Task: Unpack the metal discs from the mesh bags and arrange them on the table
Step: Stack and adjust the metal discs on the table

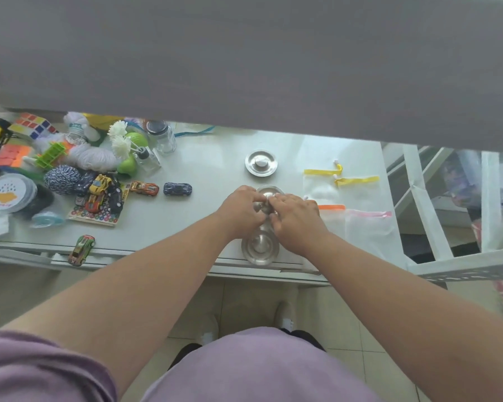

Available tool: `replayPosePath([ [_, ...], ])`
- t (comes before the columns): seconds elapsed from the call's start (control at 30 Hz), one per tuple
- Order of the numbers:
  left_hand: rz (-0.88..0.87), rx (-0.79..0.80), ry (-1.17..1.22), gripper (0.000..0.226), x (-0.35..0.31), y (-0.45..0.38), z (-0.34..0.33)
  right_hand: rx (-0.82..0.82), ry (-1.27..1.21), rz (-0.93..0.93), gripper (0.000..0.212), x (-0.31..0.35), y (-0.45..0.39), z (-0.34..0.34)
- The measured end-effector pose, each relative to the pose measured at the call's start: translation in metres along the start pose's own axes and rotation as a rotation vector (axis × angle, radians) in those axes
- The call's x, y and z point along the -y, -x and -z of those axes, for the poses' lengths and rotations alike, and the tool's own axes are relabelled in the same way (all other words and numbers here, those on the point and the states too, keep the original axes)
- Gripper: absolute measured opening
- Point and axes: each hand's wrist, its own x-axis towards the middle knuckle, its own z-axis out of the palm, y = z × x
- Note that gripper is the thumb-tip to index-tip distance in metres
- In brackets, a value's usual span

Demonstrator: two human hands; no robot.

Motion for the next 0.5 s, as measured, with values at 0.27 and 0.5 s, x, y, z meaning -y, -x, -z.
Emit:
replayPosePath([
  [0.27, -0.009, -0.048, 0.014, 0.033, 0.01, 0.001, 0.012, -0.011, -0.018, 0.035, 0.035, 0.012, -0.014, 0.001],
  [0.5, -0.007, -0.056, 0.026, 0.048, 0.017, 0.006, 0.013, -0.066, -0.062, 0.045, 0.043, 0.011, -0.006, 0.002],
])
